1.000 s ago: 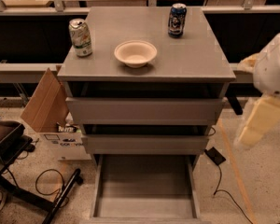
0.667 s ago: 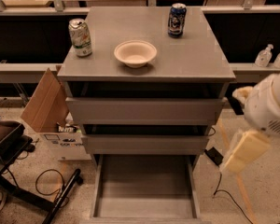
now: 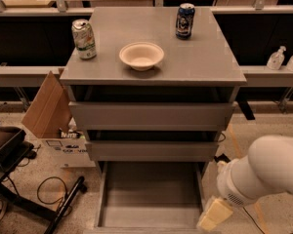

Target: Close bottom drawer

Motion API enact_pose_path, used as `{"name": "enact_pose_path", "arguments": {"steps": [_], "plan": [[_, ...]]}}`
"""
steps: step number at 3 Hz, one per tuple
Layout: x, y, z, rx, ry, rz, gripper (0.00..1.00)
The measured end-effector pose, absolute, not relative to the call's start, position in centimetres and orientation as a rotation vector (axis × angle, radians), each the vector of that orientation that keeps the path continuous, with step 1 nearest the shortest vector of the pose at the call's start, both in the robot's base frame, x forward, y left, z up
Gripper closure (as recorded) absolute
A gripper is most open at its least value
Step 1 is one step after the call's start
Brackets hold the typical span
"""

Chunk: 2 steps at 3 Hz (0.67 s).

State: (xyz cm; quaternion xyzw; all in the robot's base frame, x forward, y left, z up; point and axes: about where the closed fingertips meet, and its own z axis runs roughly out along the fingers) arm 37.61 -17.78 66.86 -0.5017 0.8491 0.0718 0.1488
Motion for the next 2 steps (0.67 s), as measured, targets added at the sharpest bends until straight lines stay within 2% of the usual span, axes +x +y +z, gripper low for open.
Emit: {"name": "enact_pose_path", "arguments": {"steps": [1,2], "plan": [[35.21,-14.71,57.83,-1.361,2.473,0.299,0.00],[35.21,-14.71,57.83,-1.361,2.473,0.299,0.00]]}}
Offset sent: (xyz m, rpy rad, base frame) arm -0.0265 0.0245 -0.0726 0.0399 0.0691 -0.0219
